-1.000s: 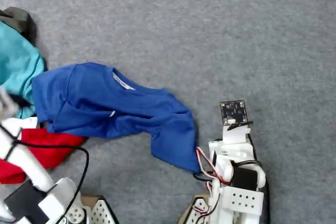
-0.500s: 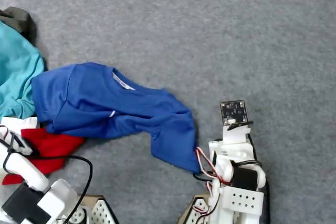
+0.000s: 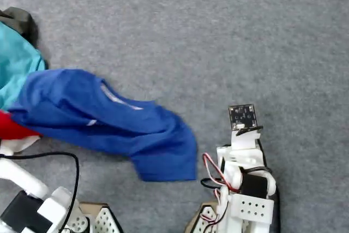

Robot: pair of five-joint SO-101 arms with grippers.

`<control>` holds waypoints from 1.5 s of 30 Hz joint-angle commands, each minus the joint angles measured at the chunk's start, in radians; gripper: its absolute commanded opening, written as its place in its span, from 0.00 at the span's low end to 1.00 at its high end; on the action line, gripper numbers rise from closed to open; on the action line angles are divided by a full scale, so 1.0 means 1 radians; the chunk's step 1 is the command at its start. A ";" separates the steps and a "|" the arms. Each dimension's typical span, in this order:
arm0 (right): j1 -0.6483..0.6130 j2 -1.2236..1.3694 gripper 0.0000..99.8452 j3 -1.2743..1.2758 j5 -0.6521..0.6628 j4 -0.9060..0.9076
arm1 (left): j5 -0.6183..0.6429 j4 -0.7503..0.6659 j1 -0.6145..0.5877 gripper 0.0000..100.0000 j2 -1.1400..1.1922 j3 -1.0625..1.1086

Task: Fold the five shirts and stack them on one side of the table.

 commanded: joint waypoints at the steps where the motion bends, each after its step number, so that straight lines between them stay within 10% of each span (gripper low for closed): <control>1: 0.010 -0.007 0.01 0.001 0.000 0.003 | 0.080 -0.084 -0.023 0.02 -0.019 -0.321; 12: 0.008 -0.007 0.01 0.001 0.000 -0.003 | 0.315 -0.486 -0.005 0.02 -0.019 -0.278; 26: -0.205 0.004 0.07 -0.134 0.002 -0.367 | 0.322 -0.496 -0.069 0.28 -0.030 0.107; 33: -0.545 0.005 0.22 -0.154 -0.084 -0.322 | 0.313 -0.218 -0.123 0.28 -0.030 0.120; 45: -0.628 0.493 0.22 -0.539 -0.221 -0.328 | 0.272 0.109 -0.060 0.28 -0.030 0.180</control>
